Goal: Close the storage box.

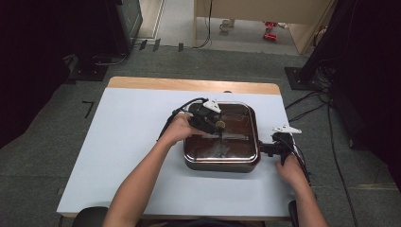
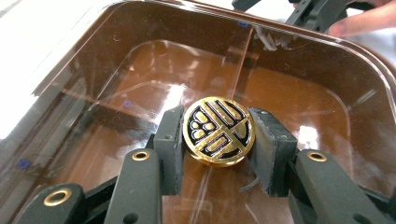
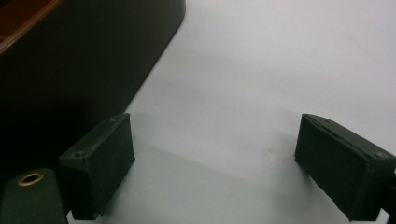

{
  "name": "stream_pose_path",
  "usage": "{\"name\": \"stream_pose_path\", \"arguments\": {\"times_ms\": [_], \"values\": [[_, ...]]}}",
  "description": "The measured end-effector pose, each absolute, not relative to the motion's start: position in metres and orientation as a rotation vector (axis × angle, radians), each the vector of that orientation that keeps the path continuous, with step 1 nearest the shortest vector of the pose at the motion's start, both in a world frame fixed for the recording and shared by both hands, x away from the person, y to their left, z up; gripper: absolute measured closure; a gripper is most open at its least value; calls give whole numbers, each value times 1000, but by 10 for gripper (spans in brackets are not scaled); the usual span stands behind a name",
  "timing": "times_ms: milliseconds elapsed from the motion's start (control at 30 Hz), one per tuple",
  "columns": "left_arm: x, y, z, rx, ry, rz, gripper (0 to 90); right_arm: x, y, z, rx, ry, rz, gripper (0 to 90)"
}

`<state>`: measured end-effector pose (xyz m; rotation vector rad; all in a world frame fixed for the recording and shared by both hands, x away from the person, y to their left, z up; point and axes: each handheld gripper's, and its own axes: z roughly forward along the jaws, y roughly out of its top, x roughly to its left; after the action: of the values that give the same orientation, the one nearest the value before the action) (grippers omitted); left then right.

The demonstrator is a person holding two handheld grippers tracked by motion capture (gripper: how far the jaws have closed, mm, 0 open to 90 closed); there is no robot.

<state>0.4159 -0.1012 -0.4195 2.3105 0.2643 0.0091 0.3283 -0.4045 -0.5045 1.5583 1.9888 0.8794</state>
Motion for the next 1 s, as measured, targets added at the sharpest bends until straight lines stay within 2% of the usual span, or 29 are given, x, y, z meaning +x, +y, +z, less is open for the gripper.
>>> {"name": "stream_pose_path", "arguments": {"times_ms": [167, 267, 633, 733, 900, 1000], "values": [[418, -109, -418, 2341, 267, 4, 594, 328, -404, -504, 1559, 1989, 880, 111], [416, -111, -420, 2341, 227, -42, 593, 328, -404, -504, 1559, 1989, 879, 111], [418, -111, -422, 2338, 274, -68, 579, 328, -404, -504, 1559, 1989, 879, 111], [420, -109, -421, 2328, 310, -81, 519, 328, -404, -504, 1559, 1989, 879, 111], [418, -105, -412, 2333, 350, -17, 407, 328, -405, -504, 1560, 1989, 880, 111], [414, -101, -406, 2319, 362, -2, 402, 328, -404, -504, 1560, 1989, 879, 111]]}}
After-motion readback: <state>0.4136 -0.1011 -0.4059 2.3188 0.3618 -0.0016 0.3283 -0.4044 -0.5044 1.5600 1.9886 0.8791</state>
